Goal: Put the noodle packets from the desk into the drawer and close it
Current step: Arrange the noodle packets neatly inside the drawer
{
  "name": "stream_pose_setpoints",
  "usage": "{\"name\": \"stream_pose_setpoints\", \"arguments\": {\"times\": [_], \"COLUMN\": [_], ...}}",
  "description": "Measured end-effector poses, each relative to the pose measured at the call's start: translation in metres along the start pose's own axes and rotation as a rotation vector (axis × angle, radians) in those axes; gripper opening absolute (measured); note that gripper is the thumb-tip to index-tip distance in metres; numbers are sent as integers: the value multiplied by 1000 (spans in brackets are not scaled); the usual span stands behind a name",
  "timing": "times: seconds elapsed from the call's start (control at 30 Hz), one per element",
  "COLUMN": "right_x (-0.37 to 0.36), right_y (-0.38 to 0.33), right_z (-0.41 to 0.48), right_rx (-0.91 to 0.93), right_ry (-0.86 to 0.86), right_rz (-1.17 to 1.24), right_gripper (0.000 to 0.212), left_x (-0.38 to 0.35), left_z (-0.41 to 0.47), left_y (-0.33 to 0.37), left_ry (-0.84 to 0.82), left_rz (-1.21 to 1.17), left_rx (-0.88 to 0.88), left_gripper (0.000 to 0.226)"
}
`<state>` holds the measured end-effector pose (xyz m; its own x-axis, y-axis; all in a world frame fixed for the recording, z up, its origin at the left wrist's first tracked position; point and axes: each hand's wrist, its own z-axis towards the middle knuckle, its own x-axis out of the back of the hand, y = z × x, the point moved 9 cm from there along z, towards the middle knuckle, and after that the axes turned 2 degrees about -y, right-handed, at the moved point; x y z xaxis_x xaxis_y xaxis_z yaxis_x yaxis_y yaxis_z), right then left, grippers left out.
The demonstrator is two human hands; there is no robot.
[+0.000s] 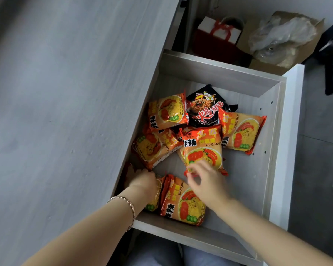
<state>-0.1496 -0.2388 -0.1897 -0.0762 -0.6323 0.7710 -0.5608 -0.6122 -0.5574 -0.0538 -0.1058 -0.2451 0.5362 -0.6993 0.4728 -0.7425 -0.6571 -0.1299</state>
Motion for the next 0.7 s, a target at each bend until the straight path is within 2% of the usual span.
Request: {"name": "stream_pose_setpoints", "arguments": {"times": [0.03, 0.07, 0.1, 0.13, 0.2, 0.27, 0.37, 0.43, 0.5, 0.6, 0.7], "right_x": [17, 29, 31, 26, 9, -4, -5, 4, 4, -35, -76], "right_y": [8, 21, 36, 47, 58, 61, 63, 52, 21, -32, -61], "right_z": [5, 9, 13, 17, 23, 27, 29, 26, 19, 5, 3], "right_rx": [-76, -186, -321, -451, -592, -624, -665, -588, -346, 3, 136], "right_ry": [156, 255, 265, 202, 46, -19, 25, 102, 64, -258, -434], "right_rz": [30, 45, 41, 36, 13, 16, 68, 77, 12, -171, -214], "right_gripper": [36, 55, 77, 96, 120, 128, 126, 125, 124, 113, 103], "left_x": [3, 8, 13, 21, 36, 50, 72, 85, 96, 102, 103], "left_z": [-1, -2, -4, -7, -15, -21, -34, -51, -69, -83, -85], "left_y": [3, 5, 5, 4, -3, -9, -16, -21, -25, -30, -30], "left_ry": [4, 23, 48, 91, 184, 267, 412, 517, 605, 643, 641], "left_rz": [-58, -137, -216, -260, -270, -309, -445, -533, -586, -563, -483], "left_rx": [-6, -19, -23, -24, -22, -14, -38, -85, -161, -232, -279], "left_gripper": [32, 30, 27, 25, 23, 22, 33, 43, 45, 44, 45]}}
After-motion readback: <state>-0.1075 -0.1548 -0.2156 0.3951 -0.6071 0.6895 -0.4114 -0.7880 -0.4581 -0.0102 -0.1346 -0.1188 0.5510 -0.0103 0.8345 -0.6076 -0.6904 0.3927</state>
